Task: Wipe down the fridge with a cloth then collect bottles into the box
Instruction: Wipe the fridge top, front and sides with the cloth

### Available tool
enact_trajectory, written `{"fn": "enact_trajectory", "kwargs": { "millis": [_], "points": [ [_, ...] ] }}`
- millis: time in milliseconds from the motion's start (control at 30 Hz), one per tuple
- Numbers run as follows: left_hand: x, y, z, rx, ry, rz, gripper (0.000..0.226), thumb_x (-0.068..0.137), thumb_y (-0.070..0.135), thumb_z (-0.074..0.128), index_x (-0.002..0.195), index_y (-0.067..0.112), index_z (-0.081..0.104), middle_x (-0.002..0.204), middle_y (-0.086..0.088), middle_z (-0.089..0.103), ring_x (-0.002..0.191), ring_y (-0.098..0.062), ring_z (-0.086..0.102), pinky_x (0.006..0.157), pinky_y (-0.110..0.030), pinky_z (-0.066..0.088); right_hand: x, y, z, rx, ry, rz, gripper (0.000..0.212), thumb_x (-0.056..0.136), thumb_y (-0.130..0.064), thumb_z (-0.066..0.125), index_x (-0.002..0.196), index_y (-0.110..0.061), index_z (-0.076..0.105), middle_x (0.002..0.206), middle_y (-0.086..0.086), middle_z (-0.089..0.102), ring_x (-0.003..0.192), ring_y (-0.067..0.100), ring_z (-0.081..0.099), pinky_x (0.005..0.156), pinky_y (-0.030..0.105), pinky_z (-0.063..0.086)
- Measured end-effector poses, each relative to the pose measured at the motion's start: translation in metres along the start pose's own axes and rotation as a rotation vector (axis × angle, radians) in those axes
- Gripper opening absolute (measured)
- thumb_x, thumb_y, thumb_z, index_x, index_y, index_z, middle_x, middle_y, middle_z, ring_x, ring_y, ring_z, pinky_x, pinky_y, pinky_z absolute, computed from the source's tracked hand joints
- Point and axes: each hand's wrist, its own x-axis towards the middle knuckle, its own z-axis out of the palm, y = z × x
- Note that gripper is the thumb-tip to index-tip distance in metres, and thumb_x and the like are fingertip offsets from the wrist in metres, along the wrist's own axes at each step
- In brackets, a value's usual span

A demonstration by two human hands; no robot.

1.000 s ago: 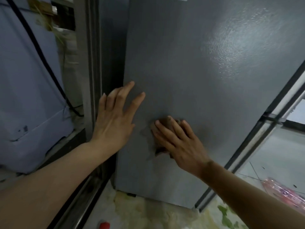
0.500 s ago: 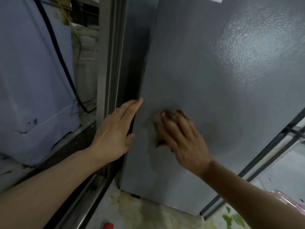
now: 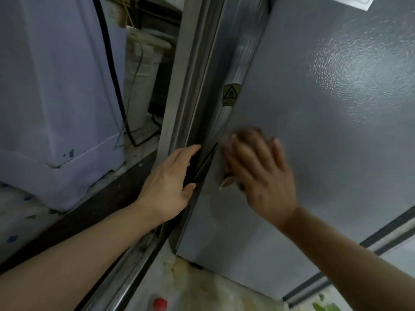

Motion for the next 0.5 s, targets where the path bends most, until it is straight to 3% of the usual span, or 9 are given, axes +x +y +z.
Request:
{"fn": "enact_trajectory", "kwargs": {
  "millis": [133, 333, 433, 500],
  "points": [
    [-0.011, -0.001, -0.005, 0.011, 0.040, -0.048, 0.079, 0.083, 0.011, 0.066, 0.146, 0.028, 0.022, 0.139, 0.007, 0.038, 0.111, 0.000, 0.042, 0.091, -0.018, 0.035, -0.018, -0.019, 0.004, -0.022, -0.219, -0.282, 0.048, 0.093, -0.016, 0.041, 0.140, -0.017, 0.044, 0.150, 0.004, 0.039, 0.139, 0.028, 0.031, 0.115, 0.051, 0.012],
    [-0.018, -0.012, -0.009, 0.004, 0.095, -0.075, 0.081, 0.077, 0.007, 0.070, 0.144, 0.024, 0.027, 0.133, 0.001, 0.041, 0.106, -0.002, 0.045, 0.085, -0.020, 0.037, 0.073, 0.036, -0.027, -0.140, 0.139, 0.076, 0.040, 0.097, -0.029, 0.053, 0.135, -0.018, 0.054, 0.143, 0.008, 0.048, 0.134, 0.031, 0.041, 0.109, 0.057, 0.020],
    [-0.021, -0.020, -0.001, 0.002, 0.097, -0.050, 0.081, 0.074, 0.004, 0.073, 0.142, 0.021, 0.031, 0.131, -0.001, 0.041, 0.104, -0.004, 0.047, 0.080, -0.014, 0.038, 0.086, 0.031, -0.016, -0.168, 0.240, 0.084, 0.038, 0.095, -0.030, 0.056, 0.131, -0.018, 0.058, 0.139, 0.007, 0.052, 0.132, 0.034, 0.044, 0.109, 0.055, 0.024],
    [-0.024, -0.026, 0.005, -0.002, 0.086, -0.033, 0.082, 0.072, 0.002, 0.074, 0.140, 0.021, 0.033, 0.131, 0.000, 0.039, 0.102, -0.004, 0.047, 0.077, -0.005, 0.033, 0.072, 0.014, -0.003, -0.124, 0.196, 0.031, 0.035, 0.094, -0.024, 0.057, 0.128, -0.017, 0.061, 0.139, 0.007, 0.053, 0.133, 0.035, 0.042, 0.111, 0.054, 0.021]
  ]
}}
